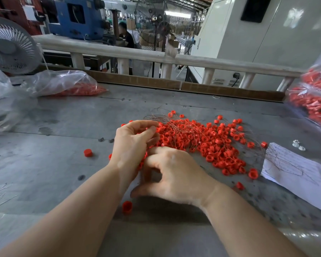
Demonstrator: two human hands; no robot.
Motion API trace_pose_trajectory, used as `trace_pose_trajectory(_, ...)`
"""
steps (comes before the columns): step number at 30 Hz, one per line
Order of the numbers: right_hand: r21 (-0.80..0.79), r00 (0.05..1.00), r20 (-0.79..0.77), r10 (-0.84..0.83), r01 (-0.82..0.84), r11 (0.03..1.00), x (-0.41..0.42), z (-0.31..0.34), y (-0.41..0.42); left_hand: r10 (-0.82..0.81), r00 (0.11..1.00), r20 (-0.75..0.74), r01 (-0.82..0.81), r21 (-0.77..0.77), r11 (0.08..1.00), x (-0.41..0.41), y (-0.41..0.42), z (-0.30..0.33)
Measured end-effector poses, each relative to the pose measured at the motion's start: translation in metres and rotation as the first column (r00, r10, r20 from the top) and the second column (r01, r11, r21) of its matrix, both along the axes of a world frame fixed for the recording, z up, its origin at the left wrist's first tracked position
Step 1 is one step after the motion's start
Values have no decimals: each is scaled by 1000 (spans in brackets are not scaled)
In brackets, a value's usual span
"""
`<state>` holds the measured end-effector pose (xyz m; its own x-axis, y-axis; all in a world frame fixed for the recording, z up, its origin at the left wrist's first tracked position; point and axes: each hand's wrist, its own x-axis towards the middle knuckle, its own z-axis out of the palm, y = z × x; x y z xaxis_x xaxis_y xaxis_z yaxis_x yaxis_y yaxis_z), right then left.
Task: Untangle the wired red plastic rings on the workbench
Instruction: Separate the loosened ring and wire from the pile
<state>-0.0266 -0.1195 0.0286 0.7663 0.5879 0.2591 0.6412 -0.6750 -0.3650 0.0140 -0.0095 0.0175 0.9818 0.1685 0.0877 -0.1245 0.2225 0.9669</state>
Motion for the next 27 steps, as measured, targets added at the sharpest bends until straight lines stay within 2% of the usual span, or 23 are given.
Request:
trace_pose_trajectory(6,-65,998,40,55,-53,996,-11,-1,13,1,1000,-1,-1,-14,1000,0,2,0)
trace_pose_trajectory(11,-73,998,52,26,-23,997,-7,-1,10,15,1000,-1,-15,-9,1000,1,3,-2)
trace_pose_trajectory(17,-147,942,213,-261,294,944,11,-3,-20,17,1000,8,-17,29,999,3,3,-4)
trace_pose_trajectory(19,-174,913,219,-345,384,907,18,-5,-32,12,1000,2,-12,59,998,3,1,-5)
trace_pose_trajectory(22,-188,897,200,-394,429,883,22,-8,-37,-8,1000,-2,8,98,995,-1,-1,-5)
trace_pose_trajectory(24,-110,894,176,-411,433,895,24,-8,-35,-40,999,11,39,102,994,-4,-1,-4)
trace_pose_trajectory(27,186,889,74,-452,433,882,26,-2,-35,-84,996,27,81,86,993,-8,-2,-1)
